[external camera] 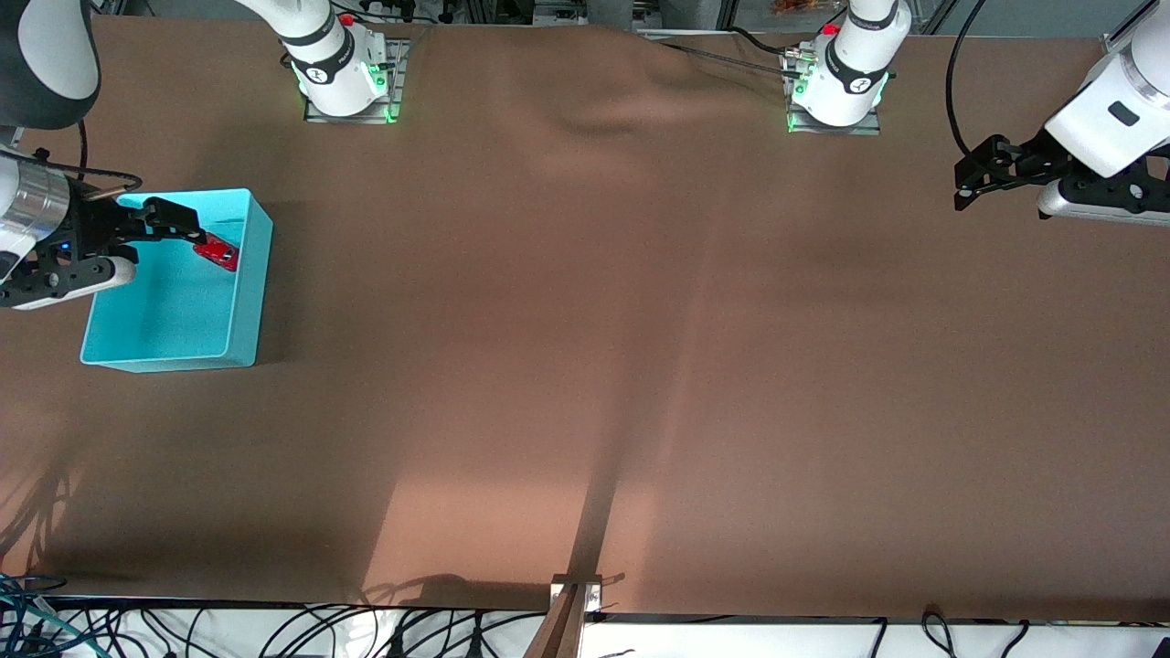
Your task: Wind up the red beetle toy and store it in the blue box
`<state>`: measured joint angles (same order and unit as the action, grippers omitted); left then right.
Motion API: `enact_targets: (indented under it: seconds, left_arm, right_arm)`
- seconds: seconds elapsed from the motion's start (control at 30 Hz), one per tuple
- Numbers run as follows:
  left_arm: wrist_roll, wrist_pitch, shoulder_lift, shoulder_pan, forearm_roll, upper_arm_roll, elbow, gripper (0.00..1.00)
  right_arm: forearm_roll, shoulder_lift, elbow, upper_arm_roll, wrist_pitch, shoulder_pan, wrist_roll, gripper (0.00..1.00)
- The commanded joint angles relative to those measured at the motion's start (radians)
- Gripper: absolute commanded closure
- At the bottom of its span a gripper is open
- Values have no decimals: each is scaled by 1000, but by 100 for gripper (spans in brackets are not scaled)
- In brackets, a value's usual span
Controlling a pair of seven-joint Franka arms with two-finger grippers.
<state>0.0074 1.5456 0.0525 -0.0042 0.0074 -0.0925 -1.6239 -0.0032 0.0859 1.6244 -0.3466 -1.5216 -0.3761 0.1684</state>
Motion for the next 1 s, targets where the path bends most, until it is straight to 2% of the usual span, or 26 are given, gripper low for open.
enact_targets:
  seconds: [0.0, 0.3, 0.4, 0.63, 0.97]
  left_arm:
    - [20, -25, -17, 6, -15, 0, 36, 0]
    - [20, -25, -17, 6, -15, 0, 36, 0]
    - [20, -25, -17, 6, -14, 0, 36, 0]
    - [20, -25, -17, 6, -15, 0, 36, 0]
    - [20, -25, -17, 6, -14, 0, 36, 0]
  right_arm:
    - [-35, -86, 49, 15, 18, -6, -49, 0]
    - [-106, -262, 235, 28, -3, -6, -56, 0]
    - [-109, -278, 256, 26, -5, -6, -60, 0]
    - [-106, -230, 187, 24, 4, -4, -43, 0]
    - [-98, -98, 6, 24, 66, -3, -43, 0]
